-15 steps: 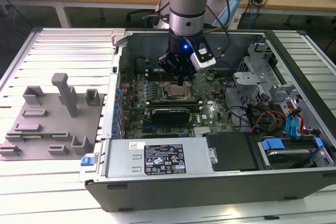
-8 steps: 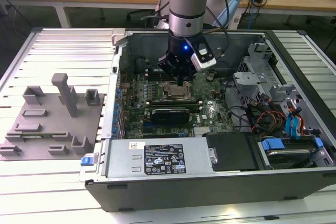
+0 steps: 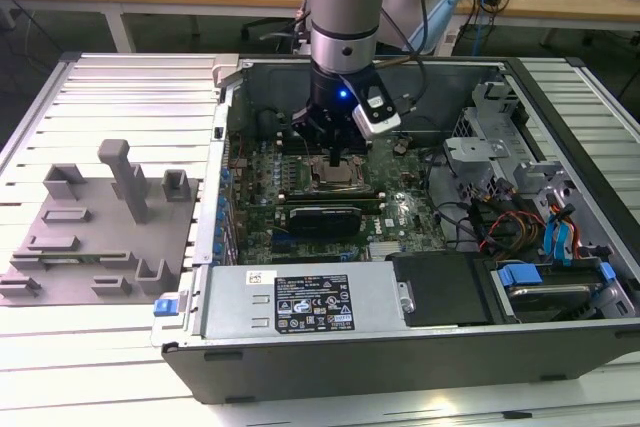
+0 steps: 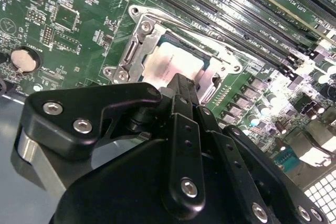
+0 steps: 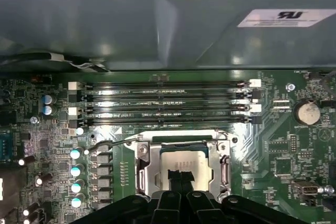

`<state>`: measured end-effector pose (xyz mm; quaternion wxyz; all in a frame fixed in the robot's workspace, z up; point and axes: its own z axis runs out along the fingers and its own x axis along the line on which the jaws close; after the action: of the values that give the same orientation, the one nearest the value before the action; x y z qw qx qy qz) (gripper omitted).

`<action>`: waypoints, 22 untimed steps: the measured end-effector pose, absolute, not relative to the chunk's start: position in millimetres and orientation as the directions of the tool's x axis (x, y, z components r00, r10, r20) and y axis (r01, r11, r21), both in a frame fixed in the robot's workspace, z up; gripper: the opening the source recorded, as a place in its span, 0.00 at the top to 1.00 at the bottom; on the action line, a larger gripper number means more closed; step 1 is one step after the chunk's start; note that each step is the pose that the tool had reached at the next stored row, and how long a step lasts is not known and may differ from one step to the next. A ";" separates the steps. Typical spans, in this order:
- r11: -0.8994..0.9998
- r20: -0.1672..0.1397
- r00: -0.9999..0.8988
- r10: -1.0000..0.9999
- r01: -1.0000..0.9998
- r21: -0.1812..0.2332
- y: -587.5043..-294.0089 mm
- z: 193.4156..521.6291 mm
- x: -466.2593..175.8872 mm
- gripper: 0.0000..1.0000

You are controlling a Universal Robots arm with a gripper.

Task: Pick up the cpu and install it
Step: 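Close the cpu cover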

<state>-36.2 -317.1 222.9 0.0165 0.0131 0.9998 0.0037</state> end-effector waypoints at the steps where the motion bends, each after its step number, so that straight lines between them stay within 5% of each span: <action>1: 1.000 -0.033 -0.999 0.026 0.026 0.008 -317.2 222.2 -36.9 0.89; 22: 1.000 -0.033 -0.999 -0.026 -0.026 0.008 -318.2 208.2 -58.3 0.89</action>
<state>-58.3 -318.2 208.2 0.0165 -0.0130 0.9998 0.0042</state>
